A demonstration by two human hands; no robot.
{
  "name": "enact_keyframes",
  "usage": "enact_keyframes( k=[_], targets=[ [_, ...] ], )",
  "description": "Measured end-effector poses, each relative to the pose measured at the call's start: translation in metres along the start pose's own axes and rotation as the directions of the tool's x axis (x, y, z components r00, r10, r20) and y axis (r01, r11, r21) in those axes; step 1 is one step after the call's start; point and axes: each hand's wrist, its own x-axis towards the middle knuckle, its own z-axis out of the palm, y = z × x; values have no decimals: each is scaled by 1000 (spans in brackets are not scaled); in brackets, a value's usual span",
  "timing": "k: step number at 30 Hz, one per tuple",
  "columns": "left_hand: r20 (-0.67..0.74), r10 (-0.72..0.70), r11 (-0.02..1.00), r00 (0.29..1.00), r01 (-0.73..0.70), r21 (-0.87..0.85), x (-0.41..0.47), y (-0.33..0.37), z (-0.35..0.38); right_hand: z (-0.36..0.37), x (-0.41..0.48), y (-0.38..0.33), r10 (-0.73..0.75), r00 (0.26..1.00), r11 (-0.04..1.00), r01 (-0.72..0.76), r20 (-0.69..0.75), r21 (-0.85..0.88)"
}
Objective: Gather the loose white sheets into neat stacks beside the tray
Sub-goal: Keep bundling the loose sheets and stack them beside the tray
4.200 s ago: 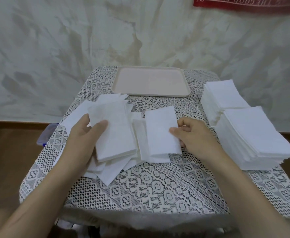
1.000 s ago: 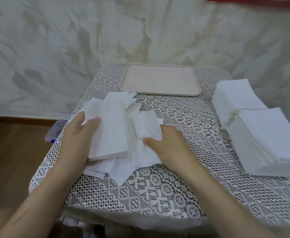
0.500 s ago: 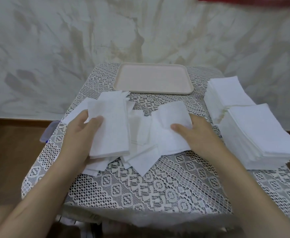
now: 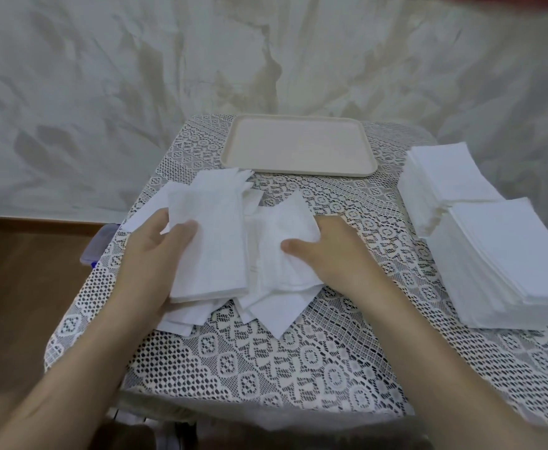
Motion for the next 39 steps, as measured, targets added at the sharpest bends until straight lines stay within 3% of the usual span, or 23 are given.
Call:
enact_keyframes(
  k=[4,12,17,25,32,39],
  targets=[
    [0,8,1000,1000,-8,6,1,-1,-1,7,2,-1,-20,999,997,18,-29,-81],
    [2,-2,1000,1000,2,-15,-1,3,-1,-16,-18,17,37,995,998,-41,-95,-44],
    [0,-14,1000,1000,14,-24,-7,6,6,-33,-43,38,81,997,997,-81,7,-11],
    [-2,6,1000,1000,-6,-29,-10,5,8,-49,-29,26,-62,998,996,60,27,59],
    [40,28,999,999,-27,-39,-6,4,3,-21,-1,6,-104,991,969,119,81,-218],
    [63,20,998,998,-16,-56,-5,6,-4,-29,-3,12,-69,995,987,79,77,-142]
  ],
)
